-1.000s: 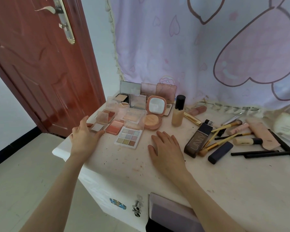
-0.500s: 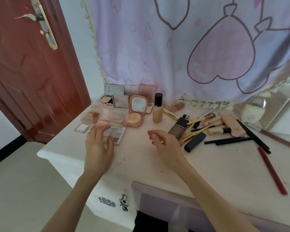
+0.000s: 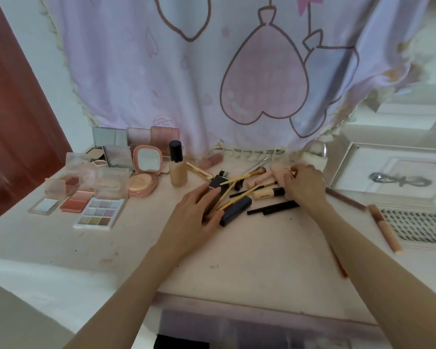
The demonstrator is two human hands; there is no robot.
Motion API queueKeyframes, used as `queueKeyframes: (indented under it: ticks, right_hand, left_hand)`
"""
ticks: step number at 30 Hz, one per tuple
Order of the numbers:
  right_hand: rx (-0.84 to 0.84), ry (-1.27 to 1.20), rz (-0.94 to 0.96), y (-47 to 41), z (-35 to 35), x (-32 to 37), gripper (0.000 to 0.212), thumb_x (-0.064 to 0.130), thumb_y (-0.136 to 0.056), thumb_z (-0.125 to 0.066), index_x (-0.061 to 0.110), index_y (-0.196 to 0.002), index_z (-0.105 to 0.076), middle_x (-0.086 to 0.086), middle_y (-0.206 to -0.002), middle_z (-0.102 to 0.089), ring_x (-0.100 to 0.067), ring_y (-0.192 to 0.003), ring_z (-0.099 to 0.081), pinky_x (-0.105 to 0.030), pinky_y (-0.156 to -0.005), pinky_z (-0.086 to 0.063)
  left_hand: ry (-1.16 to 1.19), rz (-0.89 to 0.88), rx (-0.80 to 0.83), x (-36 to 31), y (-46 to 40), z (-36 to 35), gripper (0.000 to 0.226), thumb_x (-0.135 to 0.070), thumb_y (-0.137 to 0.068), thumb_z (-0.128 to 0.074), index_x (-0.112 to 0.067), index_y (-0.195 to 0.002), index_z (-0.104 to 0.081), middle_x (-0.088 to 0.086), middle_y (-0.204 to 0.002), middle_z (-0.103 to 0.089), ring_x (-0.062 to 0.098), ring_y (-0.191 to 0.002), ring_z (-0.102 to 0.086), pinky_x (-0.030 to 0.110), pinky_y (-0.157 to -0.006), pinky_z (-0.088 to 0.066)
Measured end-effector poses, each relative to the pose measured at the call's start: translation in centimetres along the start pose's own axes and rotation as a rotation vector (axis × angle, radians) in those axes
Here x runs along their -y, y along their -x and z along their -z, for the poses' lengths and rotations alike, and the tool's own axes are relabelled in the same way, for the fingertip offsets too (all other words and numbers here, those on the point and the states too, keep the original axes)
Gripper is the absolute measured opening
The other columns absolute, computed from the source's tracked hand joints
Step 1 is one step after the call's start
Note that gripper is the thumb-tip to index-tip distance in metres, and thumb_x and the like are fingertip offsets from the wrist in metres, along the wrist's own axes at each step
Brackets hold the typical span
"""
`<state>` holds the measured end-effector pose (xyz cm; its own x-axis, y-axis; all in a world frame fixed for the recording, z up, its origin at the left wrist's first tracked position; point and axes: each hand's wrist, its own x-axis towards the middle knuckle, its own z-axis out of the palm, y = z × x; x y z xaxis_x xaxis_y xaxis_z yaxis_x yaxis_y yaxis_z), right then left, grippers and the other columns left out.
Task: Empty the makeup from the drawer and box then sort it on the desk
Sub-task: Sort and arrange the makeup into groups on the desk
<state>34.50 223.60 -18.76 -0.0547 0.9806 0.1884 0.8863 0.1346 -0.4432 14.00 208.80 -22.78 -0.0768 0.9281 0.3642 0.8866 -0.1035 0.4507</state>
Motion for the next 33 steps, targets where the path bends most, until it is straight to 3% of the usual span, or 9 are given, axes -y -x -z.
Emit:
queueKeyframes:
  ticks: [2, 6, 9, 16, 23, 28, 33]
  right_hand:
    - [0.06, 0.112, -0.069, -1.2, -0.3, -0.4, 0.048, 0.035, -0.092, -0.044, 0.003, -0.127, -0.048, -0.019, -0.13, -0.044, -0.036, -0.122, -0.037, -0.044, -0.1, -0.032]
    - [0.111, 0.081, -0.136, -1.8, -1.2, -0.5, 0.058, 0.046, -0.09, -0.041, 0.001, -0.126, -0.048, -0.018, -0.131, -0.044, -0.035, -0.122, -0.037, -0.044, -0.1, -0.032]
    - [0.11, 0.081, -0.078, -1.1, -1.8, -0.1, 0.054, 0.047, -0.091, -0.042, 0.005, -0.125, -0.05, -0.018, -0.131, -0.043, -0.036, -0.122, -0.036, -0.043, -0.1, -0.031]
    - [0.119, -0.008, 0.048, 1.1, -3.3, 1.8, 0.049, 0.04, -0.092, -0.046, 0.011, -0.131, -0.043, -0.013, -0.126, -0.046, -0.031, -0.117, -0.04, -0.04, -0.094, -0.035]
    - [0.069, -0.176, 0.133, 2.0, -3.8, 2.6, 0.046, 0.031, -0.088, -0.057, 0.009, -0.128, -0.048, -0.012, -0.118, -0.054, -0.027, -0.111, -0.047, -0.032, -0.086, -0.037]
    - [0.064, -0.376, 0.095, 2.2, -3.1, 2.0, 0.051, 0.021, -0.085, -0.062, 0.011, -0.132, -0.045, -0.009, -0.125, -0.052, -0.024, -0.115, -0.048, -0.027, -0.09, -0.036]
    - [0.01, -0.68, 0.032, 1.9, -1.0, 1.8, 0.026, 0.017, -0.083, -0.066, 0.016, -0.108, -0.059, 0.004, -0.102, -0.059, -0.011, -0.095, -0.053, -0.015, -0.074, -0.039]
  left_hand:
    - [-0.008, 0.01, -0.005, 0.2, -0.1, -0.3, 0.056, -0.051, -0.086, -0.038, -0.031, -0.138, -0.038, -0.005, -0.147, -0.031, 0.014, -0.13, -0.034, 0.029, -0.106, -0.03]
    - [-0.028, 0.015, 0.003, 0.2, -0.1, -0.4, 0.057, -0.053, -0.086, -0.036, -0.034, -0.139, -0.037, -0.006, -0.149, -0.027, 0.012, -0.131, -0.031, 0.029, -0.107, -0.028]
    - [-0.055, 0.01, -0.003, 0.0, 0.0, -0.4, 0.057, -0.055, -0.086, -0.034, -0.033, -0.138, -0.038, -0.004, -0.149, -0.028, 0.012, -0.132, -0.03, 0.027, -0.105, -0.027]
    - [-0.101, -0.035, -0.087, 0.1, 0.6, -0.2, 0.054, -0.052, -0.083, -0.039, -0.024, -0.127, -0.053, -0.002, -0.135, -0.046, 0.015, -0.121, -0.044, 0.031, -0.095, -0.041]
    - [-0.103, -0.05, -0.134, -0.1, 0.8, 0.0, 0.045, -0.051, -0.081, -0.043, -0.023, -0.112, -0.058, -0.004, -0.125, -0.052, 0.012, -0.113, -0.048, 0.025, -0.089, -0.038]
    - [-0.064, -0.057, -0.136, 0.3, 0.8, -0.2, 0.04, -0.04, -0.082, -0.049, -0.028, -0.12, -0.051, -0.008, -0.127, -0.049, 0.005, -0.113, -0.042, 0.023, -0.092, -0.034]
    - [0.086, -0.053, -0.23, -0.1, 0.7, 0.3, 0.044, -0.04, -0.083, -0.037, -0.02, -0.118, -0.053, -0.009, -0.122, -0.048, -0.008, -0.106, -0.033, 0.019, -0.09, -0.034]
